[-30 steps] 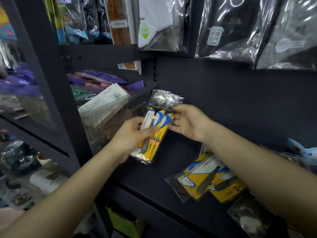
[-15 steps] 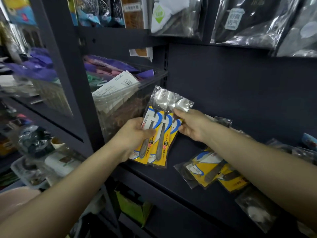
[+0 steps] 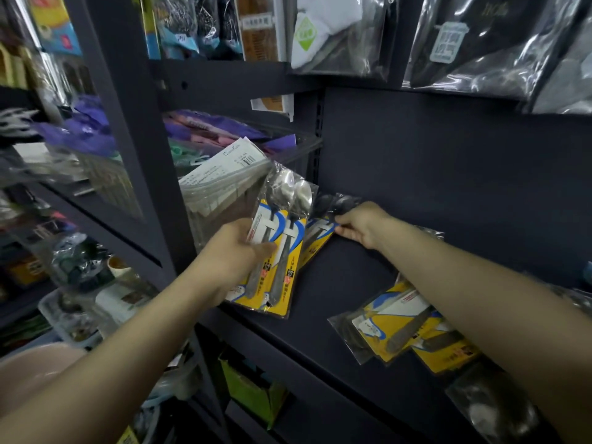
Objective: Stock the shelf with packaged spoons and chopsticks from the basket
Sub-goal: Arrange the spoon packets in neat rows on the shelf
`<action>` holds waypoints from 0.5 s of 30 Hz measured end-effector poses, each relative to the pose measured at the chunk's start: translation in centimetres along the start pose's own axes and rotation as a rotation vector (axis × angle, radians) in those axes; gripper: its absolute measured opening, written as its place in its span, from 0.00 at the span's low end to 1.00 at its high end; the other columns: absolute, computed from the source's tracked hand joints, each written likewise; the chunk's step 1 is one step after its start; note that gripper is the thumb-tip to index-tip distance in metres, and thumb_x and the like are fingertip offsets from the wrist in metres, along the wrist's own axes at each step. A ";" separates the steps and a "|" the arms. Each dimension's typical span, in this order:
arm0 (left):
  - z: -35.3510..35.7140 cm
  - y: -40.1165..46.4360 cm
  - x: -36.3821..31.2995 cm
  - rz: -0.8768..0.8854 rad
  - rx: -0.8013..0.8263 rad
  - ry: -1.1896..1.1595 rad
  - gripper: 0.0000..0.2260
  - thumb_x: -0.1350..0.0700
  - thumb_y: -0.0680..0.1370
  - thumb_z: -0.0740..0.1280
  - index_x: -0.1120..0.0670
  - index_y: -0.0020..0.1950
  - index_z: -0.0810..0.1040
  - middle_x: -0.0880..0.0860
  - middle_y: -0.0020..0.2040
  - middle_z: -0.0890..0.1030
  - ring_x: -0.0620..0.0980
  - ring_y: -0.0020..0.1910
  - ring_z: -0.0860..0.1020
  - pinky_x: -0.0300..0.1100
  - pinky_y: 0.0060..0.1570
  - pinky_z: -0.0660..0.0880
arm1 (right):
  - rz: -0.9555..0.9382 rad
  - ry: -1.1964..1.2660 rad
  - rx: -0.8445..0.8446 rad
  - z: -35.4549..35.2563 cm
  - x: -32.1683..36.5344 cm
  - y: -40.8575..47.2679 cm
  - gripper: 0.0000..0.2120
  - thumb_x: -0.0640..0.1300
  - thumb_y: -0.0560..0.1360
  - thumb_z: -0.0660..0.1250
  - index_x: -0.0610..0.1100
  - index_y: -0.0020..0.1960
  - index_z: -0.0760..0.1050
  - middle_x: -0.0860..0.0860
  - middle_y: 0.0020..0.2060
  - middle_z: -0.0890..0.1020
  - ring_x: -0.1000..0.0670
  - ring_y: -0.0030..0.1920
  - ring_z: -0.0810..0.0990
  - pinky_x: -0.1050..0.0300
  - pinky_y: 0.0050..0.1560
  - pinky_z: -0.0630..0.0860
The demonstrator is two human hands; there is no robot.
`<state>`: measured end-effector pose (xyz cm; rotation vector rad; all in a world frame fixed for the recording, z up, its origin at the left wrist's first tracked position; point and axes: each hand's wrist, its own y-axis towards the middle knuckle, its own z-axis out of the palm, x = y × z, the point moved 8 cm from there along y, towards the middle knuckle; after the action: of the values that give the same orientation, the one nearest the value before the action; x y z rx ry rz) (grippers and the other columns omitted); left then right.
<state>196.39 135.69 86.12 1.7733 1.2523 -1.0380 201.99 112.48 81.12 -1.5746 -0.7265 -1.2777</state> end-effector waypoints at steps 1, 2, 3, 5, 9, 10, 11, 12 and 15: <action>0.1 -0.1 0.1 -0.003 0.008 -0.002 0.04 0.60 0.75 0.66 0.55 0.48 0.78 0.46 0.28 0.80 0.42 0.28 0.77 0.43 0.37 0.72 | -0.004 0.013 0.005 0.2 -0.1 0.2 0.12 0.27 0.74 0.63 0.34 0.57 0.72 0.41 0.51 0.74 0.50 0.36 0.76 0.66 0.21 0.75; 0.1 -0.1 0.1 -0.002 0.012 0.002 0.04 0.60 0.75 0.66 0.55 0.48 0.78 0.46 0.29 0.81 0.41 0.28 0.77 0.42 0.37 0.72 | -0.010 0.012 0.007 0.2 -0.1 0.2 0.14 0.28 0.74 0.64 0.33 0.59 0.72 0.41 0.51 0.75 0.49 0.36 0.76 0.65 0.22 0.77; 0.1 -0.2 0.1 -0.001 0.010 0.005 0.04 0.60 0.75 0.66 0.55 0.49 0.77 0.48 0.34 0.82 0.44 0.32 0.78 0.43 0.39 0.73 | -0.038 -0.074 -0.013 0.0 0.1 0.0 0.13 0.30 0.73 0.66 0.32 0.57 0.73 0.41 0.48 0.76 0.49 0.36 0.77 0.62 0.24 0.79; 0.1 -0.1 0.0 0.000 0.006 0.001 0.05 0.60 0.75 0.66 0.55 0.50 0.77 0.55 0.41 0.83 0.50 0.38 0.79 0.44 0.42 0.74 | -0.127 -0.579 -0.092 -0.9 1.3 -0.4 0.08 0.39 0.72 0.70 0.35 0.44 0.75 0.43 0.38 0.77 0.46 0.35 0.78 0.53 0.31 0.80; 0.9 0.2 0.3 -0.015 0.070 -0.052 0.06 0.60 0.75 0.65 0.58 0.52 0.77 0.66 0.45 0.82 0.63 0.43 0.80 0.48 0.47 0.76 | -0.376 -1.242 -0.309 -1.7 4.8 -3.0 0.21 0.58 0.74 0.63 0.38 0.43 0.75 0.46 0.39 0.75 0.42 0.45 0.79 0.55 0.38 0.70; 1.2 0.3 0.4 -0.027 0.088 -0.080 0.06 0.61 0.76 0.65 0.57 0.52 0.77 0.65 0.46 0.83 0.65 0.45 0.80 0.48 0.47 0.76 | -0.436 -1.108 -0.234 -1.2 5.2 -3.9 0.22 0.58 0.76 0.61 0.38 0.40 0.74 0.45 0.37 0.76 0.43 0.42 0.80 0.55 0.36 0.71; 1.6 0.4 0.4 -0.040 0.110 -0.112 0.06 0.61 0.76 0.65 0.57 0.51 0.77 0.64 0.46 0.83 0.65 0.47 0.80 0.48 0.46 0.77 | -0.442 -0.877 -0.108 -0.5 5.1 -4.7 0.22 0.57 0.77 0.59 0.39 0.39 0.75 0.45 0.33 0.78 0.46 0.35 0.80 0.56 0.33 0.71; 2.1 0.6 0.4 -0.050 0.133 -0.152 0.05 0.62 0.76 0.64 0.56 0.50 0.78 0.64 0.47 0.83 0.67 0.47 0.80 0.48 0.46 0.78 | -0.385 -0.629 0.037 0.2 4.7 -5.5 0.20 0.56 0.78 0.58 0.41 0.40 0.75 0.46 0.31 0.78 0.50 0.28 0.77 0.58 0.29 0.70; 3.8 1.2 0.1 -0.066 0.204 -0.271 0.05 0.63 0.76 0.64 0.55 0.47 0.79 0.58 0.41 0.85 0.60 0.40 0.82 0.51 0.46 0.79 | -0.238 -0.365 0.238 1.6 3.2 -7.4 0.08 0.49 0.78 0.61 0.45 0.46 0.72 0.50 0.31 0.78 0.55 0.25 0.72 0.65 0.22 0.65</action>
<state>196.80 132.00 84.59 1.6778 1.0738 -1.4347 197.01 116.38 86.38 -1.5727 -1.2806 -1.0294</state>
